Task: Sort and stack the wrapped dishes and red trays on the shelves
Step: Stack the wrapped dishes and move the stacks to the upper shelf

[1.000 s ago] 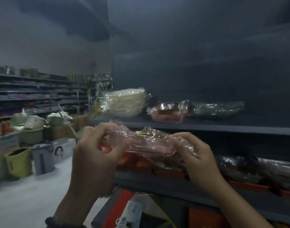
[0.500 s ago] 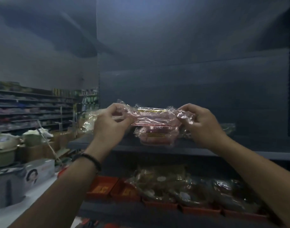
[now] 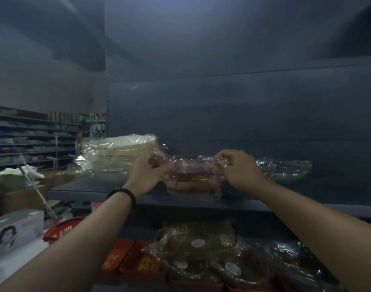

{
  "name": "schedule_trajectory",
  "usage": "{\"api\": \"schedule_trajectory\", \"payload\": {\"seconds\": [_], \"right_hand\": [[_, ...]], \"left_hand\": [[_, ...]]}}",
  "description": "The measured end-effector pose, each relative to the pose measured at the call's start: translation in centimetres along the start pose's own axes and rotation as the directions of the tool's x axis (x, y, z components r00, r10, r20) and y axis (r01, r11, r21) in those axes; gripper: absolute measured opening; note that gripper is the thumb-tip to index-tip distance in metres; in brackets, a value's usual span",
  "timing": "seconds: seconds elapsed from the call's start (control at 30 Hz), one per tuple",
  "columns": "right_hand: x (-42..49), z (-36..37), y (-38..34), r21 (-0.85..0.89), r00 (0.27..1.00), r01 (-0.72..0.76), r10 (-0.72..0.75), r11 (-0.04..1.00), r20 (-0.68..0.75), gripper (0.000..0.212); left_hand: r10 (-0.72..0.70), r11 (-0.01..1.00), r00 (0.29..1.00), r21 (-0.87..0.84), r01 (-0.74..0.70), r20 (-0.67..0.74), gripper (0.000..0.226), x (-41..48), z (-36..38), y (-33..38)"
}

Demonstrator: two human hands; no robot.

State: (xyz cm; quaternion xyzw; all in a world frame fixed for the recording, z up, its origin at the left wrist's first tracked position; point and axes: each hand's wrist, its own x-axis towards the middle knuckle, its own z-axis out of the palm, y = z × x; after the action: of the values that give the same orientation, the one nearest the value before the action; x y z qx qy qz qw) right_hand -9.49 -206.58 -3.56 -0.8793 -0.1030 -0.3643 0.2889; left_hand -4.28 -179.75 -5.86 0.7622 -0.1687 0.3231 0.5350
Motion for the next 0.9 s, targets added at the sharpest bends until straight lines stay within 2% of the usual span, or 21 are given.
{"api": "schedule_trajectory", "payload": {"seconds": [0.1, 0.23, 0.4, 0.5, 0.63, 0.73, 0.9], "right_hand": [[0.4, 0.3, 0.3, -0.067, 1.000, -0.017, 0.017, 0.998, 0.010, 0.021], [0.0, 0.1, 0.7, -0.152, 0.996, -0.018, 0.031, 0.988, 0.085, 0.020], [-1.0, -0.1, 0.4, -0.154, 0.991, 0.023, -0.002, 0.988, 0.137, 0.027], [-1.3, 0.2, 1.1, -0.206, 0.977, 0.065, -0.020, 0.976, 0.212, 0.032], [-1.6, 0.7, 1.5, -0.308, 0.964, 0.122, -0.039, 0.943, 0.264, 0.046], [-2.0, 0.6, 1.2, -0.371, 0.957, 0.124, -0.013, 0.920, 0.289, 0.068], [-1.7, -0.3, 0.6, -0.283, 0.926, 0.045, 0.067, 0.958, 0.373, 0.090]], "left_hand": [[-0.018, 0.999, 1.000, -0.043, 0.018, 0.010, 0.014, 0.2, 0.8, -1.0], [-0.031, 1.000, 0.999, 0.006, 0.031, 0.042, 0.012, -0.4, 1.2, -2.0], [0.019, 0.998, 0.997, 0.057, -0.023, 0.073, 0.011, -1.6, 1.4, -2.5], [0.091, 0.987, 0.991, 0.125, -0.102, 0.094, 0.024, -2.0, 1.2, -3.4], [0.089, 0.964, 0.993, 0.245, -0.107, 0.083, 0.041, -2.7, 1.4, -3.6], [0.052, 0.956, 0.995, 0.283, -0.076, 0.090, 0.049, -3.1, 1.7, -3.1], [-0.083, 0.974, 0.984, 0.222, 0.047, 0.158, 0.048, -3.8, 1.3, -0.6]]}}
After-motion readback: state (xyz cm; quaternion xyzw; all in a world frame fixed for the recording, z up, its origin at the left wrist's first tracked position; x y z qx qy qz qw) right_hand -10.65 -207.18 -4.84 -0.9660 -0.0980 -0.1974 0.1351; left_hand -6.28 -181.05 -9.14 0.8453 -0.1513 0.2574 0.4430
